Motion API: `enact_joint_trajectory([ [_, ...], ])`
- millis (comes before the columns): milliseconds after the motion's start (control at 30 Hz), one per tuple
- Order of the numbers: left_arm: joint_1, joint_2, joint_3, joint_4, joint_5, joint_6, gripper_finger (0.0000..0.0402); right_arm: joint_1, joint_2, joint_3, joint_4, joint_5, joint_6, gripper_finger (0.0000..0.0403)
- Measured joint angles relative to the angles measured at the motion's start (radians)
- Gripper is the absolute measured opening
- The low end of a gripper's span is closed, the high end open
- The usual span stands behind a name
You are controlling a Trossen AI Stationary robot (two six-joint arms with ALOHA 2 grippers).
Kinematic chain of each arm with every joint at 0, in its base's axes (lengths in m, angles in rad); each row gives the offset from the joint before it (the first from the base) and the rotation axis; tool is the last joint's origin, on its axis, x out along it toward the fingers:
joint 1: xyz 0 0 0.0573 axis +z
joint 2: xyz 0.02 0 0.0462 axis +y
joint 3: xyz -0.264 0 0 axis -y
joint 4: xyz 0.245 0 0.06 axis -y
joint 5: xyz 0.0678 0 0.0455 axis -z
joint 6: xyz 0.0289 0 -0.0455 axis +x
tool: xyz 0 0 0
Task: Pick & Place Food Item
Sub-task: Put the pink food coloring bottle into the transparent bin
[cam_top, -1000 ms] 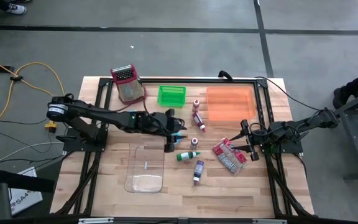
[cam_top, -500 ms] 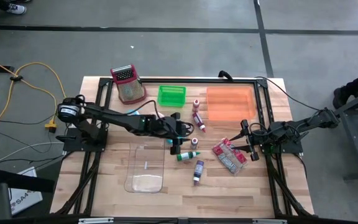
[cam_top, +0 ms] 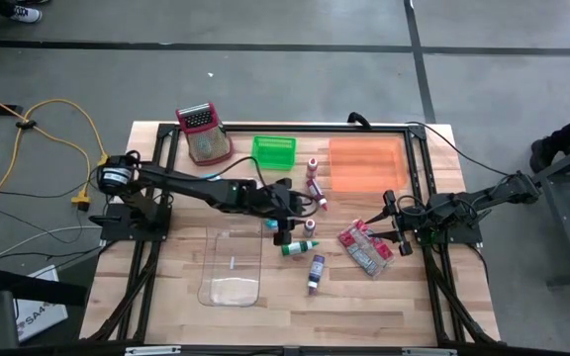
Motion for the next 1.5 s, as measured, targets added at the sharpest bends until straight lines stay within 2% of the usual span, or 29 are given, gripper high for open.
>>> enact_joint_trajectory([
  [333, 0.0, 0.017, 0.087, -0.134, -0.001, 0.061, 0.0154, 0.0, 0.0, 0.0, 0.0, 0.0, 0.0, 0.0152],
  [800, 0.042, 0.13, 0.088, -0.085, 0.073, 0.002, 0.0154, 0.0, 0.013, 0.0, -0.006, 0.0, 0.0, 0.0152],
  [1500, 0.024, 0.148, 0.086, -0.089, 0.101, -0.021, 0.0154, 0.0, 0.012, 0.0, 0.0, 0.0, 0.0, 0.0152],
])
